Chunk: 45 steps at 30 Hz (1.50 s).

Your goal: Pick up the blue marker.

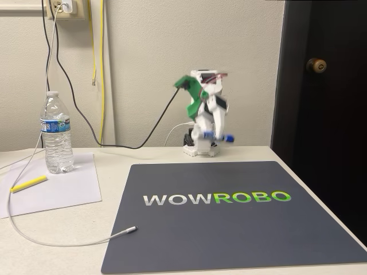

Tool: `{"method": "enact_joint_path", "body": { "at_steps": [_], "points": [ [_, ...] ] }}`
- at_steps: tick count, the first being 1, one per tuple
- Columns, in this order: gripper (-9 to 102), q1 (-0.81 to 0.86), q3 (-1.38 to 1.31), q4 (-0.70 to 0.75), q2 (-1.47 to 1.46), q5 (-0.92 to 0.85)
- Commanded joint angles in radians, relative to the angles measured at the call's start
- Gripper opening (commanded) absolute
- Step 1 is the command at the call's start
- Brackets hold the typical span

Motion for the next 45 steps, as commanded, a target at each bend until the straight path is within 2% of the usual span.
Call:
{"method": "enact_joint_path", "body": {
  "at_steps": [1,4,8,10,15,22,38,45],
  "points": [
    [6,-0.021,-0.009,-0.014,0.106,0.11],
    [6,-0.029,0.014,-0.009,0.196,0.222],
    [6,-0.029,0.16,-0.104,0.385,0.362],
    [6,-0.029,0.241,-0.147,0.466,0.39],
    [6,-0.032,0.285,-0.137,0.512,0.442],
    [6,-0.031,0.319,-0.19,0.497,0.414],
    [6,-0.028,0.39,-0.127,0.549,0.46],
    [6,-0.025,0.417,-0.153,0.557,0.471]
  ]
}}
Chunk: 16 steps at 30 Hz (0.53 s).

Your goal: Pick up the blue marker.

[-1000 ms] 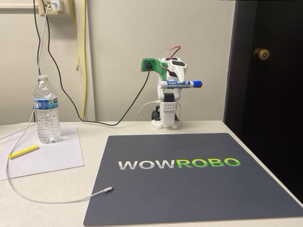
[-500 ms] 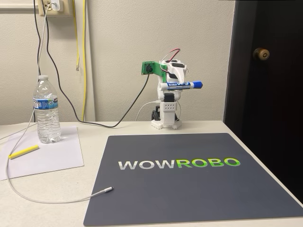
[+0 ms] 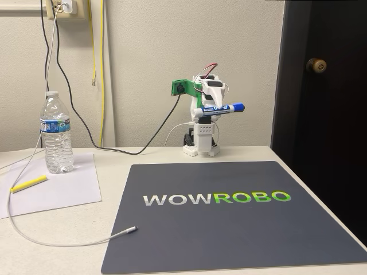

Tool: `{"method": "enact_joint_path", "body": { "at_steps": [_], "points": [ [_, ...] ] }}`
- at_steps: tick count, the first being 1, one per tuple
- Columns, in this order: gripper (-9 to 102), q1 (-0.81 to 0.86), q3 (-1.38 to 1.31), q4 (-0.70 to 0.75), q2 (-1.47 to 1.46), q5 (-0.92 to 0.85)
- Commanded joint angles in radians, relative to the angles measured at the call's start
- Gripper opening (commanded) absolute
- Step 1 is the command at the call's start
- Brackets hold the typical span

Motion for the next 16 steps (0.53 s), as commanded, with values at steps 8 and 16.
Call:
{"method": "enact_joint_path", "body": {
  "at_steps": [8,16],
  "points": [
    [6,0.015,0.071,-0.051,0.103,-0.008],
    [6,0.018,0.071,-0.052,0.098,-0.014]
  ]
}}
